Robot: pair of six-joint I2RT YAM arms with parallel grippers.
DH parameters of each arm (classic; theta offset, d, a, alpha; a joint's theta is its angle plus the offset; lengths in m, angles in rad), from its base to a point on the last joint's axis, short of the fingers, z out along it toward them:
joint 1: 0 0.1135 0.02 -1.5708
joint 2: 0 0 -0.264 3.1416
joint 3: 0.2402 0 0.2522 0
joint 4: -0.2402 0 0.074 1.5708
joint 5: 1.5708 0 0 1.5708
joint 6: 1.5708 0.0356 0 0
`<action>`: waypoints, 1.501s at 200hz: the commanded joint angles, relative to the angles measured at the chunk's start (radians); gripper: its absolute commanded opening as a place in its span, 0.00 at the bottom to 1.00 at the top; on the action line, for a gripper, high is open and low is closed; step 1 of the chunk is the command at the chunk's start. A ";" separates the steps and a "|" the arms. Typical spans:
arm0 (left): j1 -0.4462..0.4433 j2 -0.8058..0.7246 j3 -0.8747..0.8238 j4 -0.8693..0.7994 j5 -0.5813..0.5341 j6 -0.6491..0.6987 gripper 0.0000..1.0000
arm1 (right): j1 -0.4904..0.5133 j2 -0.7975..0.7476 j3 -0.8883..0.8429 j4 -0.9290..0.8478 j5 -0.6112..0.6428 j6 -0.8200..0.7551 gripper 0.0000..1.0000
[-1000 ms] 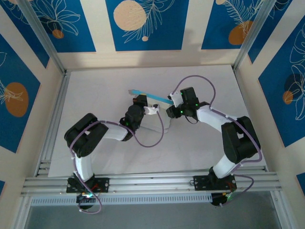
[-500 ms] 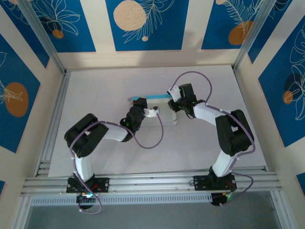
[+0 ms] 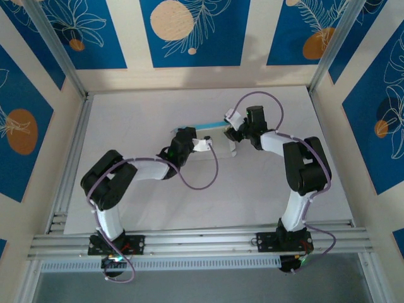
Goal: Fold the paper box
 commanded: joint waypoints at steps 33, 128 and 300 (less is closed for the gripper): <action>0.053 -0.027 0.169 -0.438 0.163 -0.104 0.00 | -0.038 0.082 0.022 0.180 -0.084 -0.092 0.51; 0.095 0.089 0.465 -0.740 0.150 -0.203 0.00 | -0.076 0.110 0.049 0.218 -0.166 -0.021 0.59; 0.116 0.152 0.688 -1.005 0.189 -0.435 0.00 | -0.119 0.065 0.138 0.121 -0.123 0.230 0.58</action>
